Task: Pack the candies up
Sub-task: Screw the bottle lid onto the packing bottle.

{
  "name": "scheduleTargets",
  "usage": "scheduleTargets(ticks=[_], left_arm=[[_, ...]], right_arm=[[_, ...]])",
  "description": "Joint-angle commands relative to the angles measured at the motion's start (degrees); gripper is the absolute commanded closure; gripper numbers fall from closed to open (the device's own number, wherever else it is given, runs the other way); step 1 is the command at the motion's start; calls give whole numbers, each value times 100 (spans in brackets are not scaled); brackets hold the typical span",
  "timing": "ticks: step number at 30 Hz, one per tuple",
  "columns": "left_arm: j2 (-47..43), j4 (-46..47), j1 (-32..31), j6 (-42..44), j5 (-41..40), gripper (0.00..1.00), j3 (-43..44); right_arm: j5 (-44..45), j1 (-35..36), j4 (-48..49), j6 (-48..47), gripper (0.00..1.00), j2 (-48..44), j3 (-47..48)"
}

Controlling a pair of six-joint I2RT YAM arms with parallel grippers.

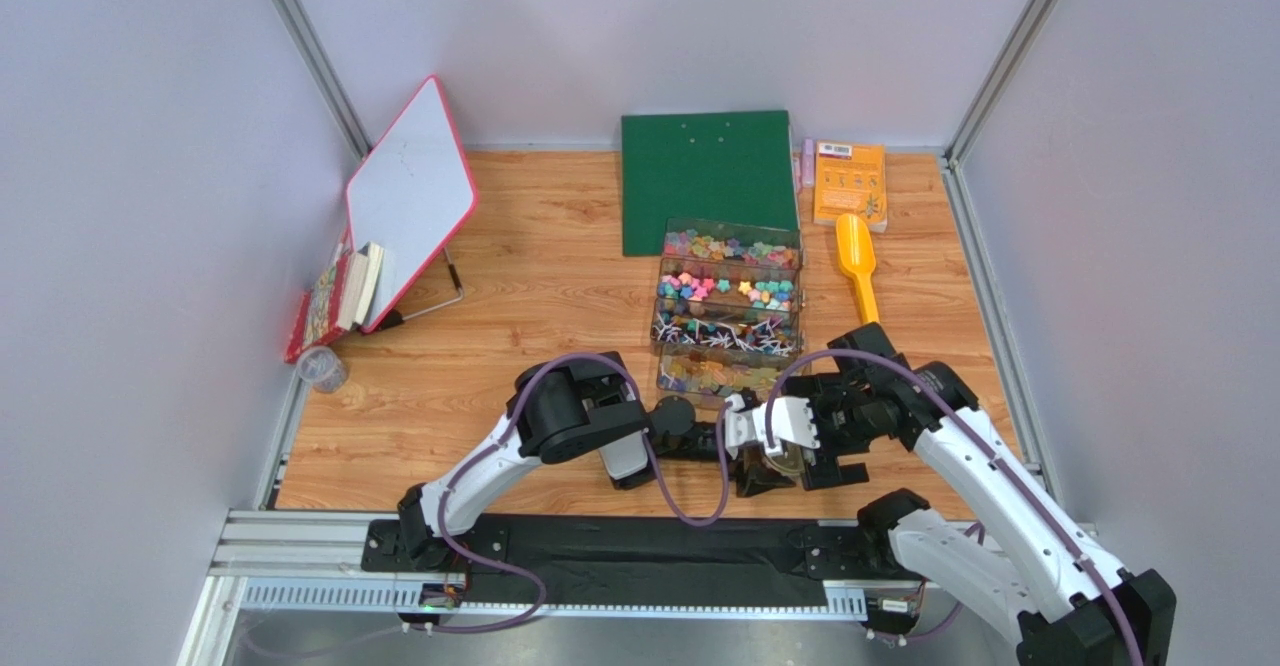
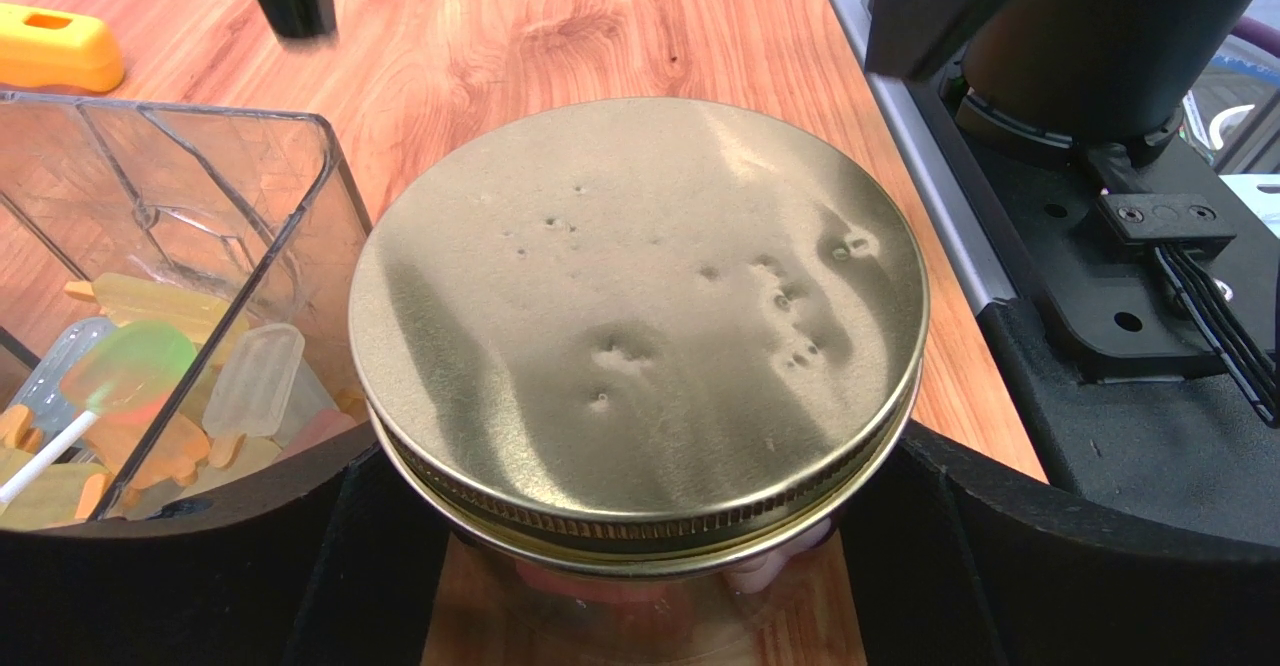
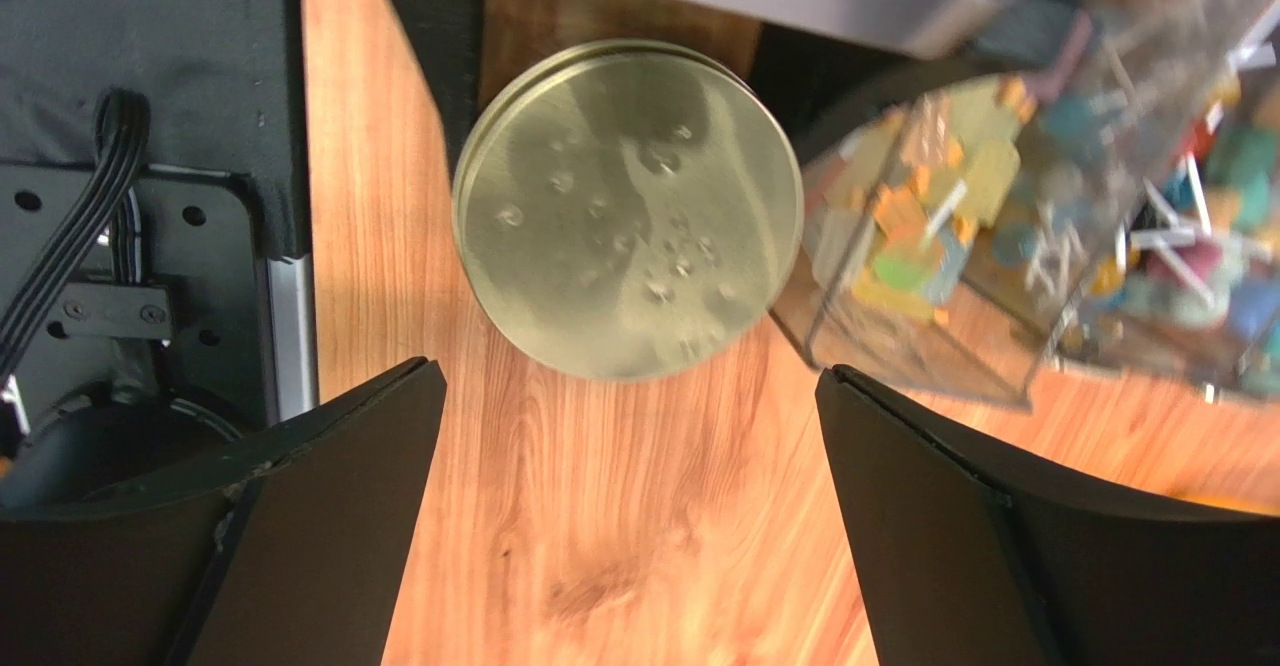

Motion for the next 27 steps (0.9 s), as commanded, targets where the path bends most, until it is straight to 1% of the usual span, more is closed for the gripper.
scheduleTargets(ticks=[1, 3, 11, 20, 27], left_arm=[[894, -2739, 269, 789, -815, 100, -335], [885, -2748, 269, 798, -789, 100, -344], [885, -2739, 269, 824, -824, 100, -326], [850, -2748, 269, 842, -807, 100, -344], [858, -2765, 278, 833, -807, 100, -335]], right_arm=[[-596, -32, 163, -1530, 0, 114, -151], [-657, -32, 163, -1741, 0, 281, -90], [-816, -23, 137, -1918, 0, 633, 51], [-948, -23, 233, -1681, 0, 1072, 165], [-939, -23, 269, -1575, 0, 1196, 157]])
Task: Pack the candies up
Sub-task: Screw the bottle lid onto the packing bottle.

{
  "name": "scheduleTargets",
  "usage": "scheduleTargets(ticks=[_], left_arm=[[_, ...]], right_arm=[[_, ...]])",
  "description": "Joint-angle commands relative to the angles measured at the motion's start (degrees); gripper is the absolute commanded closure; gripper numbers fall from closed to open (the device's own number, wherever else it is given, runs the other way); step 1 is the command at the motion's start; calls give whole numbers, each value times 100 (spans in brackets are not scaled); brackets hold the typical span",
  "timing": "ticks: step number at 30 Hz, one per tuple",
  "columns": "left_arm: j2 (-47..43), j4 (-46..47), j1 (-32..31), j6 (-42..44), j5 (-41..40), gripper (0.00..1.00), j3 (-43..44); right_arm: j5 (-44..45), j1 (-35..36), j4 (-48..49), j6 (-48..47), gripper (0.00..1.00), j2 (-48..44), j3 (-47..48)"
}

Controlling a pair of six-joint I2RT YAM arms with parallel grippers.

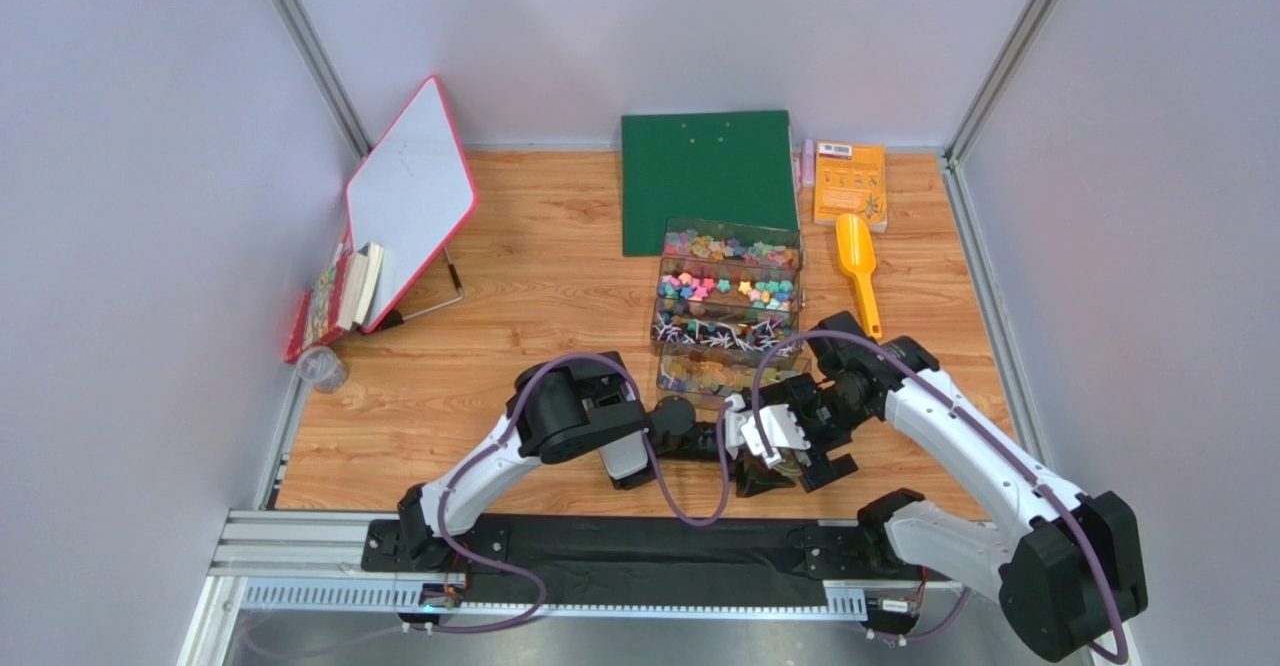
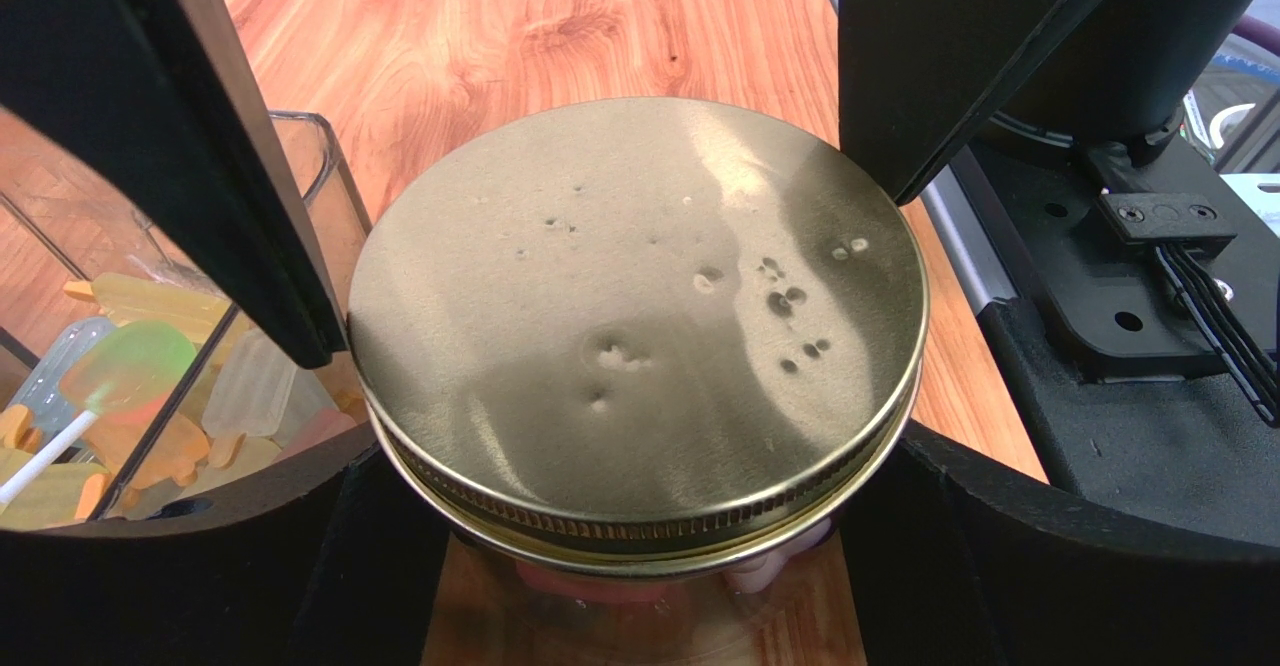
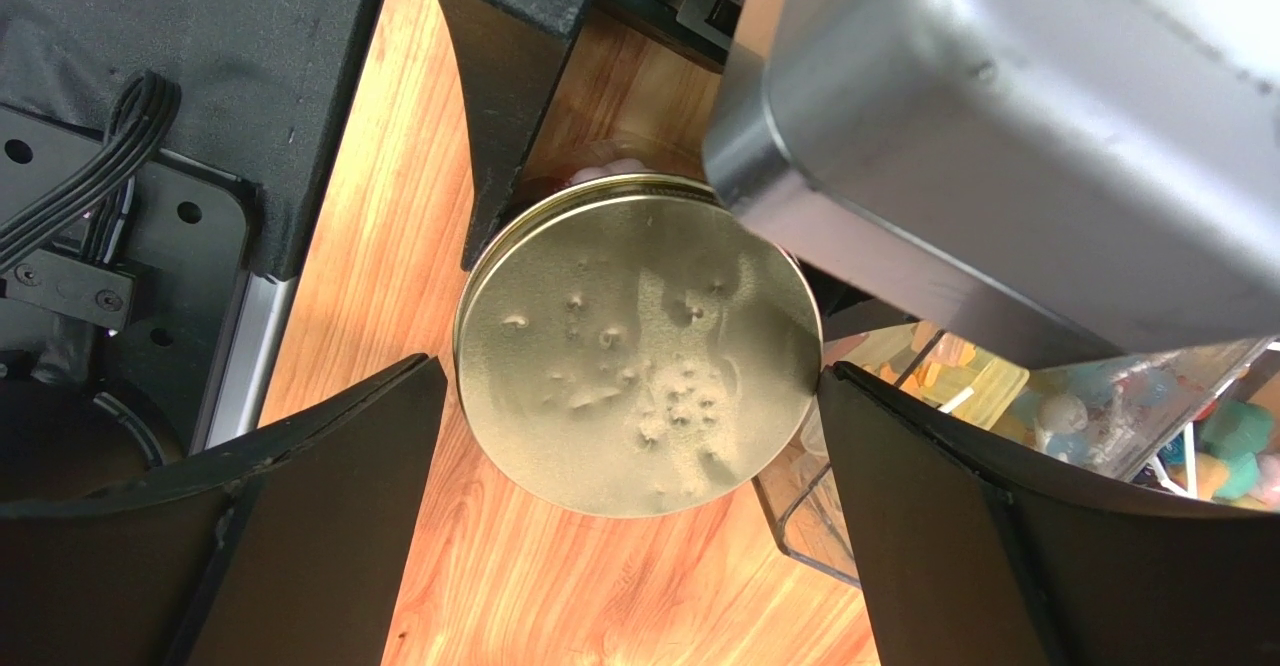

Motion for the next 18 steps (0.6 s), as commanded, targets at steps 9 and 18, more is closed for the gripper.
scheduleTargets(ticks=[9, 18], left_arm=[[889, -2755, 269, 802, -780, 100, -318], [898, -2772, 269, 793, -807, 100, -300]], right_arm=[[-132, -23, 188, 253, 2, 147, 108], [-18, -32, 241, 561, 9, 358, 161]])
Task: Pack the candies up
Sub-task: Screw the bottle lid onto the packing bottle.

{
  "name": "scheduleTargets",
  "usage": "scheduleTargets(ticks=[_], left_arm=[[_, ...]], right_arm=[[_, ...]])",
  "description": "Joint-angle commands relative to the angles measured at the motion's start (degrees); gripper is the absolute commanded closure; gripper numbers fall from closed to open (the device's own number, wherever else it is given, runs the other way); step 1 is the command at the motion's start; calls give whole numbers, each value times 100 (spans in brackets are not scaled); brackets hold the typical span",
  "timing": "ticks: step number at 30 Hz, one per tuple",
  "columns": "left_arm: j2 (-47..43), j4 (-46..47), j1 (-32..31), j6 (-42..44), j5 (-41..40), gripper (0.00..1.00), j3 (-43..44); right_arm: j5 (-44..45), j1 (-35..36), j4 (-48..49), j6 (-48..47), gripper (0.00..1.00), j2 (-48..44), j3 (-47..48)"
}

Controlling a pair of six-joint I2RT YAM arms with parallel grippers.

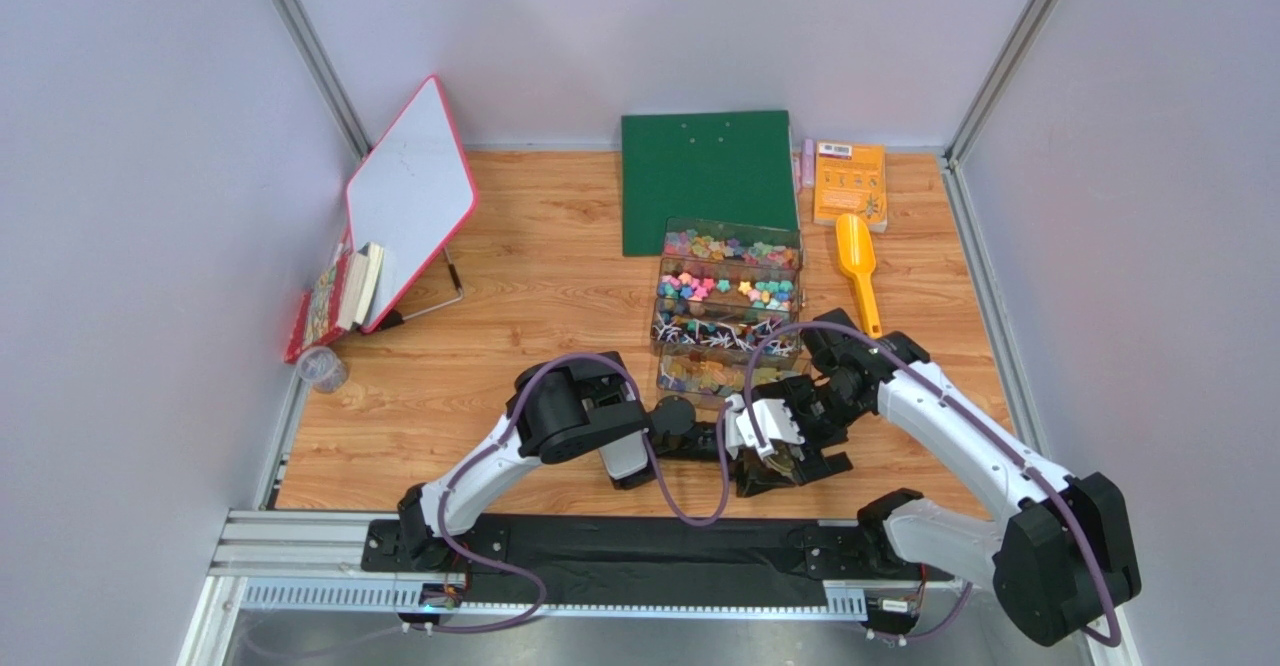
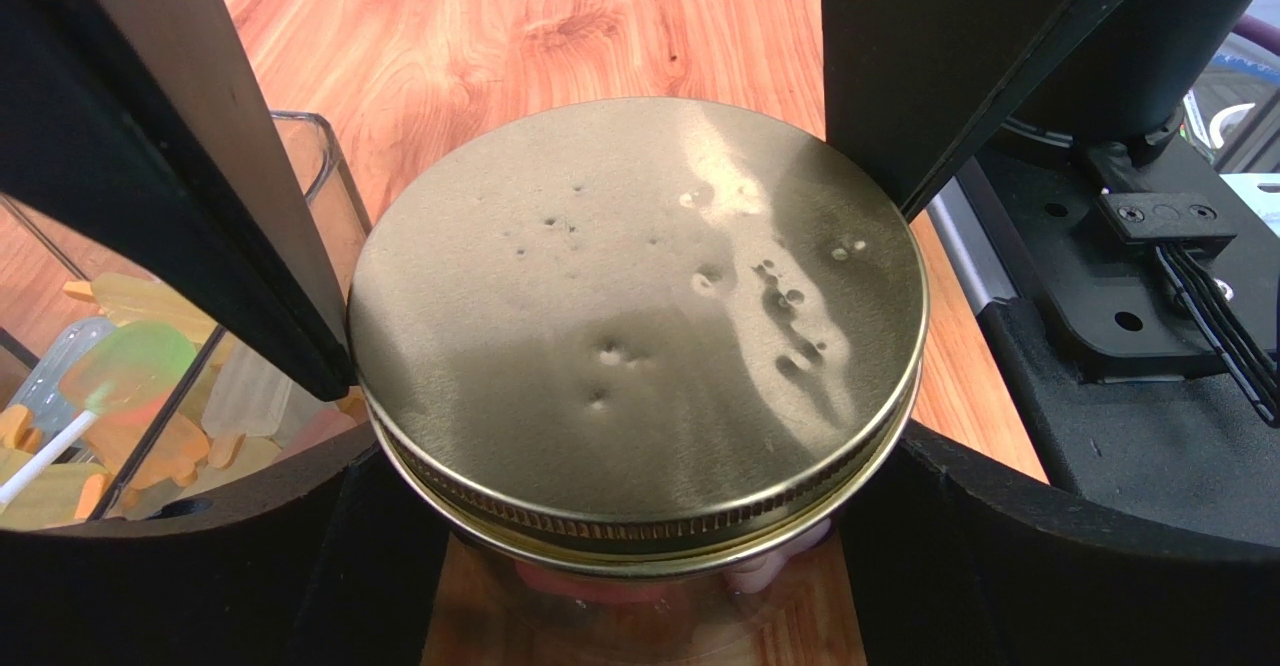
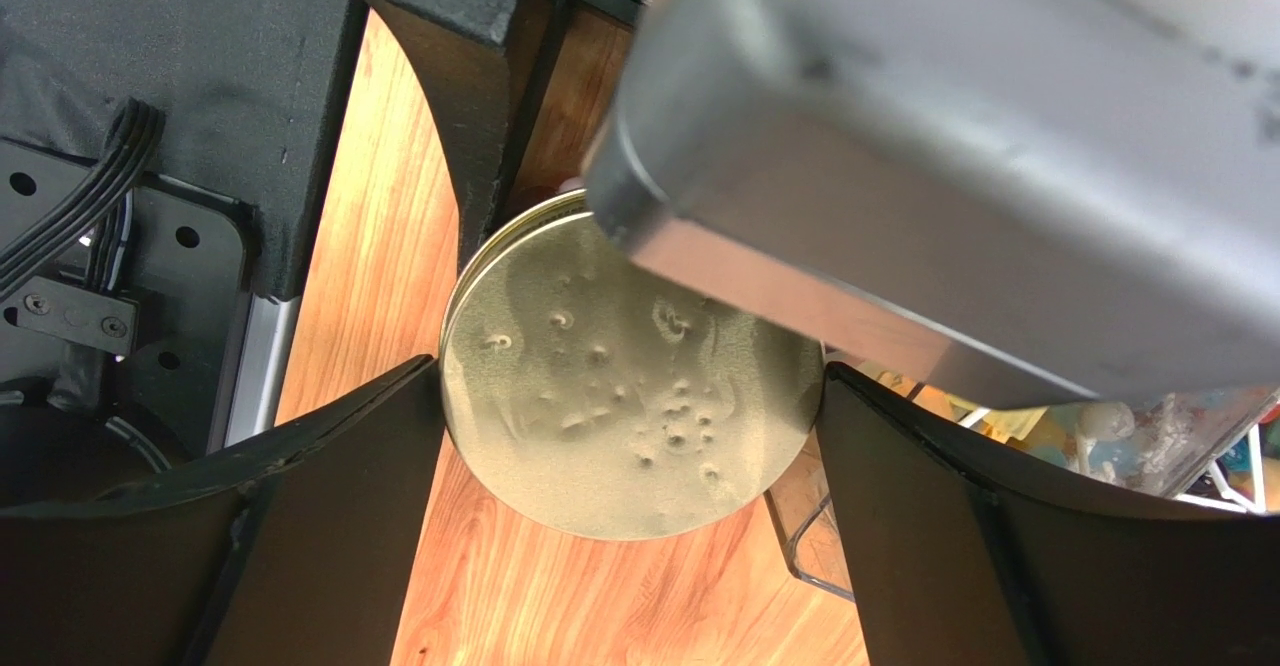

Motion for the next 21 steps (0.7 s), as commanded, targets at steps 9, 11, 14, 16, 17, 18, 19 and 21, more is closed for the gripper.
scheduleTargets(ticks=[9, 11, 14, 16, 17, 18, 19, 21], left_arm=[[907, -2788, 269, 741, -965, 100, -291], [916, -2796, 269, 732, -965, 100, -282], [924, -2796, 269, 749, -1000, 100, -265], [933, -2796, 269, 758, -1009, 100, -265], [933, -2796, 269, 758, -1018, 100, -265], [933, -2805, 269, 767, -1026, 100, -256], [933, -2805, 269, 776, -1026, 100, -247], [933, -2814, 278, 785, -1035, 100, -256]], right_arm=[[156, -23, -70, 966, 22, -53, 21], [173, -14, -79, 1055, 23, -246, -58], [235, -14, -105, 1186, 24, -422, -243], [270, -14, -140, 1283, 25, -484, -339], [270, -14, -141, 1318, 26, -510, -375], [279, -14, -149, 1353, 26, -510, -401], [287, -6, -149, 1389, 25, -519, -445], [305, -5, -158, 1450, 26, -502, -471]])
